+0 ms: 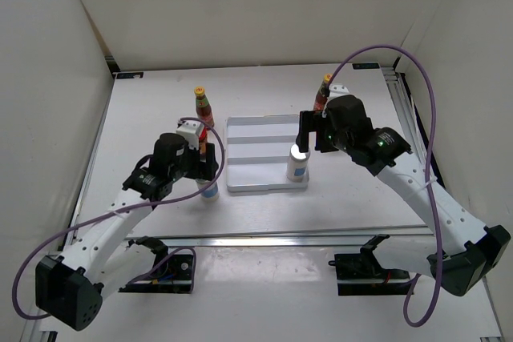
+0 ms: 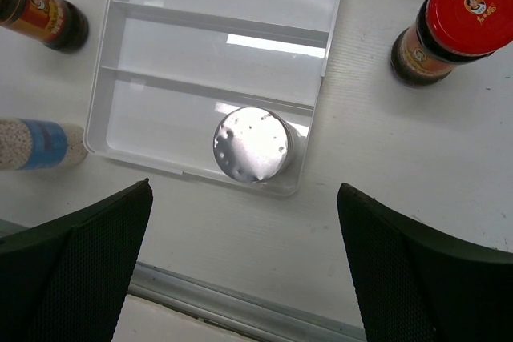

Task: Organize the condiment bottles

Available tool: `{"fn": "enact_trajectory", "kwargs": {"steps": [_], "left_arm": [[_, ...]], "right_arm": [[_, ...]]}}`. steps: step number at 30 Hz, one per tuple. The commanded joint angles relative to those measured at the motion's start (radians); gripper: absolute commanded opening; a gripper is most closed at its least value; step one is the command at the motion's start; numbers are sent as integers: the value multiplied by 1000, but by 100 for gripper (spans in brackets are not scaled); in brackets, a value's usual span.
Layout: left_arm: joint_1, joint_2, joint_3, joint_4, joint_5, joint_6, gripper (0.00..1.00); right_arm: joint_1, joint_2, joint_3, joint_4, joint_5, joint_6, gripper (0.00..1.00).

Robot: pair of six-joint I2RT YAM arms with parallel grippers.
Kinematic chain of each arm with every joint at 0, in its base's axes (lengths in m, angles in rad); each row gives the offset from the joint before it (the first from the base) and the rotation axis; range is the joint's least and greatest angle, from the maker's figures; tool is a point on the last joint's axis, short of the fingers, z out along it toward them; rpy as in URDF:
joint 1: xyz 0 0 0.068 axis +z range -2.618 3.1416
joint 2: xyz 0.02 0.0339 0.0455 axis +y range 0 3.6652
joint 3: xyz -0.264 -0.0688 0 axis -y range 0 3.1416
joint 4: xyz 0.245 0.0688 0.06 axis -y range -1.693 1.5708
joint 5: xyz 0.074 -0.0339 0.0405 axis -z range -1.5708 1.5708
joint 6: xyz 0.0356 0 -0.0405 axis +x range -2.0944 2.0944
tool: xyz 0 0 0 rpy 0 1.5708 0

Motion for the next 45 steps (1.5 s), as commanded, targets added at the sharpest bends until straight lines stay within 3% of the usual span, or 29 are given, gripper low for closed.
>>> {"fn": "enact_trajectory", "kwargs": {"steps": [1,8,21,27,34,35,37,45], "left_arm": [[-3,10,48,-35,-4,-11,98],[-45,110,93,-88,70,8,88],[-68,152,113,-129,50,8,84],[-68,172,122,-140,41,8,62],[-68,172,131,-140,10,8,30],[-68,172,140,-140,-5,8,18],[-68,172,160,-150,-25,8,11],[-78,234,402,-195,-44,-38,11]], "right_arm": [[5,-2,37,5,6,-21,99],[5,7,37,-4,15,-21,99],[-4,16,37,-13,24,-21,99],[-13,16,28,-22,24,-21,99],[-13,16,18,-22,24,-21,99],[-13,16,18,-31,24,-21,99],[-13,16,18,-32,33,-21,99],[-22,7,0,-41,42,-21,99]]}}
